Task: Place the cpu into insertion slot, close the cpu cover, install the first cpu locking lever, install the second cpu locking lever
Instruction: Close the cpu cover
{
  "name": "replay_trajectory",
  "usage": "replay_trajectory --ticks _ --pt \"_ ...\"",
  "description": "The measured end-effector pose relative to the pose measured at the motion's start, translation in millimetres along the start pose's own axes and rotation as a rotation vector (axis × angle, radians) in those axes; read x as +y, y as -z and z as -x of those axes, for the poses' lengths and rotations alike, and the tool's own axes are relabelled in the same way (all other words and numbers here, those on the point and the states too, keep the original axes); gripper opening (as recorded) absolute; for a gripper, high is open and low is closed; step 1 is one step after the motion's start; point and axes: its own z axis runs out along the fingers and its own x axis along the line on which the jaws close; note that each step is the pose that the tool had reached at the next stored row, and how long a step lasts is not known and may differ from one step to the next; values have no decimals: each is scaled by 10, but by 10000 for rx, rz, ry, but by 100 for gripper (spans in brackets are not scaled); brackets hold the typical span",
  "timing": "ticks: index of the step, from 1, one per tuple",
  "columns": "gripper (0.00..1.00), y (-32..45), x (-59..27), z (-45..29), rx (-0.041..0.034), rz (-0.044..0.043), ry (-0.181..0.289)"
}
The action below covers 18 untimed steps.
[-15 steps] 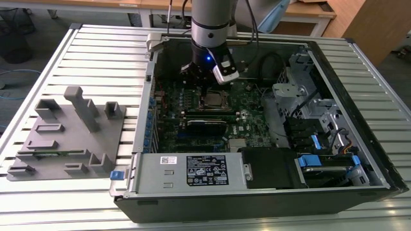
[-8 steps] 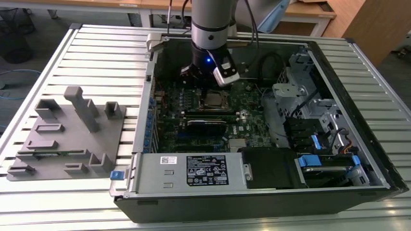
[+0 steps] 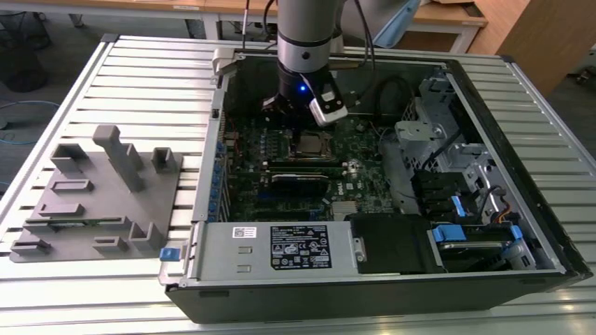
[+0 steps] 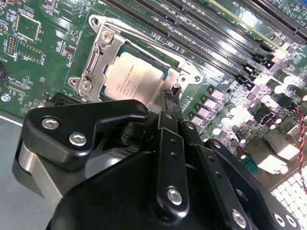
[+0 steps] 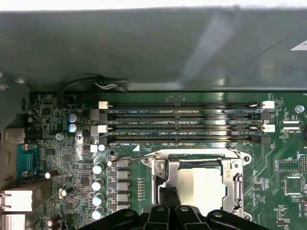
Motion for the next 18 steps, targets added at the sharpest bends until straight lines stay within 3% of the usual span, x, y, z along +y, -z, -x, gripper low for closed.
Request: replay_trajectory --ticks 5,18 --pt "11 -15 -1 -1 -43 0 8" --pt "11 -21 7 -4 -63 -5 8"
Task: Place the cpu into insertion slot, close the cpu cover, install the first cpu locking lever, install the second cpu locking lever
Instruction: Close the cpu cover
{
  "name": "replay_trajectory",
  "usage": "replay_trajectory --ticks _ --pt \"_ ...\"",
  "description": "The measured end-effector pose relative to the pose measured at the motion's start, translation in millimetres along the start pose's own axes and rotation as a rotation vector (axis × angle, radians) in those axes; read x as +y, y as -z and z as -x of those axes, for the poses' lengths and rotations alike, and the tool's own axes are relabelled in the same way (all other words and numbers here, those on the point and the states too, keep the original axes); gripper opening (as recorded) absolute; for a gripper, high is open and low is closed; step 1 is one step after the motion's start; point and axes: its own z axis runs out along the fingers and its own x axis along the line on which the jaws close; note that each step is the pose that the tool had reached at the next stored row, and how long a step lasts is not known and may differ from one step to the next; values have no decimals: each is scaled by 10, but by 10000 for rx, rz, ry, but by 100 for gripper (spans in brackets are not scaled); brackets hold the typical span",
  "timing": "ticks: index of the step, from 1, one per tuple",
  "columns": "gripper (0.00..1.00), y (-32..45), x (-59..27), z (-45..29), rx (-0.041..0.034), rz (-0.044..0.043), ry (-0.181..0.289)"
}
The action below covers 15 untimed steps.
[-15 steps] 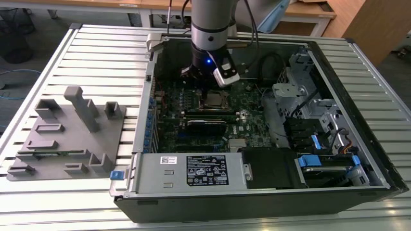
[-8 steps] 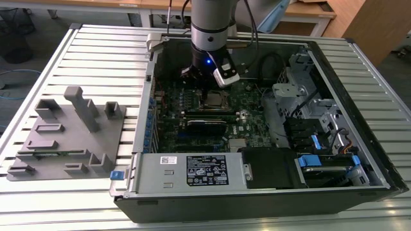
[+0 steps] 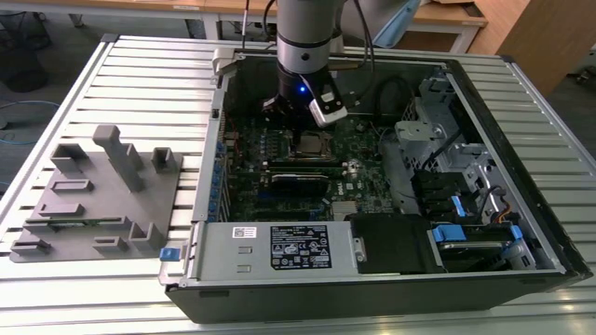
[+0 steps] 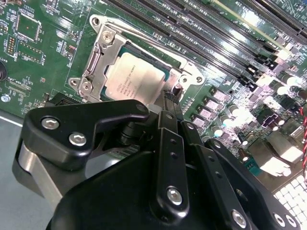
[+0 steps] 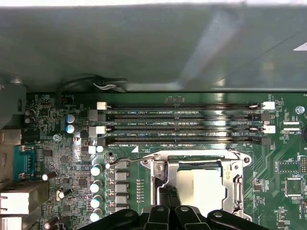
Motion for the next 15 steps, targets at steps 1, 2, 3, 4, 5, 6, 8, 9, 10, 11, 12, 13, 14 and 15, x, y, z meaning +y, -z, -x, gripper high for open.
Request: replay_trajectory --ticks 1,2,3,4,5,6,8,9,10,11,12,13,14,15 --pt "11 -1 0 0 -1 -3 0" --pt "11 -7 1 0 -4 -4 0" --pt "11 -14 0 -1 -7 -8 0" --pt "11 -23 -1 -2 -10 -10 0" --pt "11 -32 -1 -3 -13 -10 1" --pt "11 -41 -1 -3 -16 -10 1" --pt "11 -56 -2 -5 -22 -10 1" --pt "11 -61 -2 -6 -23 -10 1" --pt "11 -63 -2 -7 -24 -11 1" --pt "11 -63 -2 -7 -24 -12 1" --pt "11 -63 -2 -7 -23 -12 2" --pt "11 -64 -2 -7 -24 -12 1" --pt "11 -65 -2 -7 -25 -11 1" --pt "11 -65 -2 -7 -25 -10 1"
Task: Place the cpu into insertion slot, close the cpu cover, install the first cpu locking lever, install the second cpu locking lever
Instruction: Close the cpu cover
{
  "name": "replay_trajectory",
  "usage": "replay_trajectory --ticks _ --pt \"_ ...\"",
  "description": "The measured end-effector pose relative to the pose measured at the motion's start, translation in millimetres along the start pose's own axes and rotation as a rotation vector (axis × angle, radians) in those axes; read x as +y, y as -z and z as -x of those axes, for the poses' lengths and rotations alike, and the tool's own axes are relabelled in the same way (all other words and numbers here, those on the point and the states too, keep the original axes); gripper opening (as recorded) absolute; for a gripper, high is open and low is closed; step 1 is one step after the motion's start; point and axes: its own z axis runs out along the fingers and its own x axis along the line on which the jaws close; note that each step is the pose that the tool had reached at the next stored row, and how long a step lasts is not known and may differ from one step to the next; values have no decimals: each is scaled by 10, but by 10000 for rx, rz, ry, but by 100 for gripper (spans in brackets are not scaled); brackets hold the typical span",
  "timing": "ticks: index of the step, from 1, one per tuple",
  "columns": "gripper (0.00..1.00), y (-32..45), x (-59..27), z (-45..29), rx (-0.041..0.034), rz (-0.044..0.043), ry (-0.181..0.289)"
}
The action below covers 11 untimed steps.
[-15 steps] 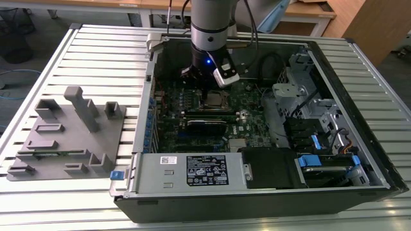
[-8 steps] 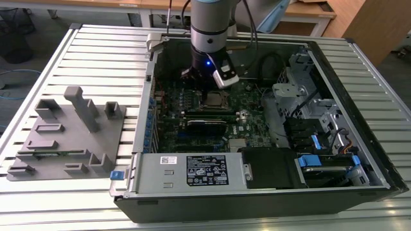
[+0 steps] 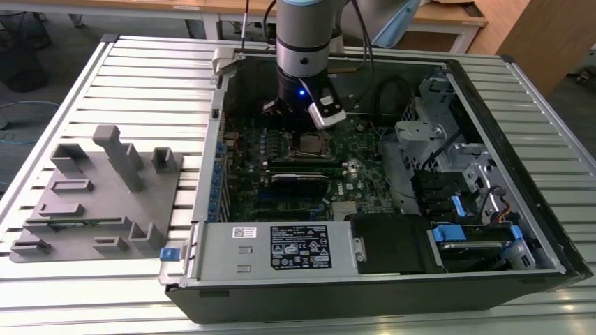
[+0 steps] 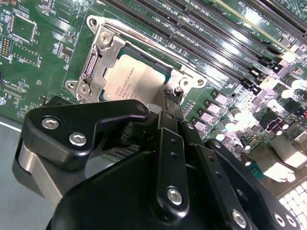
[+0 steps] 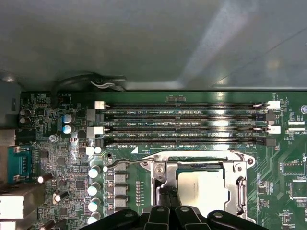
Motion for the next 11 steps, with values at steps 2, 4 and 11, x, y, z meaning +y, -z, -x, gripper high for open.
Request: replay_trajectory --ticks 2,4,11 --pt "11 -3 0 -3 -4 2 -1" --pt "11 -6 0 -14 -10 -1 0" --pt "11 -42 -2 -22 -11 -20 1"
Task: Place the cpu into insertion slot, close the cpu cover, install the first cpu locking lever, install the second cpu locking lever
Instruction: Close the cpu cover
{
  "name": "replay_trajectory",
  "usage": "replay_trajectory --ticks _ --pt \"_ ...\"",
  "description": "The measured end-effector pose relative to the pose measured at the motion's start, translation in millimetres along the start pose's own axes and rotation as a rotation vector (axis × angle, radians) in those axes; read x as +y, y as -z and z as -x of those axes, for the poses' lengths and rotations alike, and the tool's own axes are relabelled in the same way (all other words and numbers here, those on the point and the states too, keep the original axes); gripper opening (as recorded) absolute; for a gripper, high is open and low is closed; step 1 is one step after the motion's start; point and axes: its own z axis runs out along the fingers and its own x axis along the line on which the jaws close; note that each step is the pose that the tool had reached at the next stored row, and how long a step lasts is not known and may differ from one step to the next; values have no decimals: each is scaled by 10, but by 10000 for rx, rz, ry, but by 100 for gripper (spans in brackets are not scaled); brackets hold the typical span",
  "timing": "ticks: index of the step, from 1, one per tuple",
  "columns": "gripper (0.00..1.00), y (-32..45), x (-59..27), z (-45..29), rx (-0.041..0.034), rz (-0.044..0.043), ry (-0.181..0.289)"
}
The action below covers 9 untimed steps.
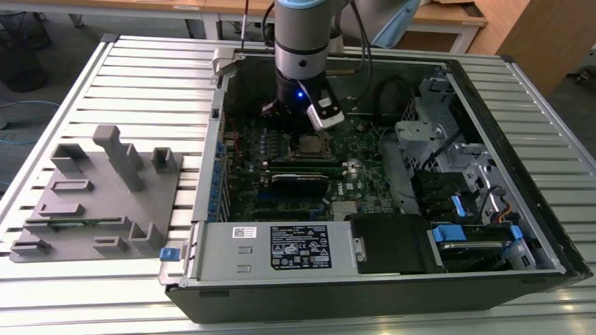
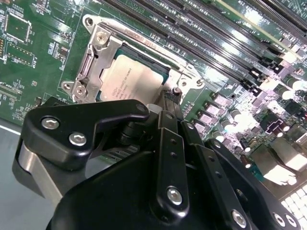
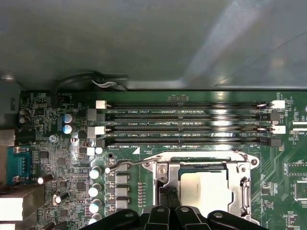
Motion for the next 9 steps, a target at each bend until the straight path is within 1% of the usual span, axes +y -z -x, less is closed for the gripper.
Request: replay_trajectory --ticks 9 --pt "11 -14 0 0 0 -2 0"
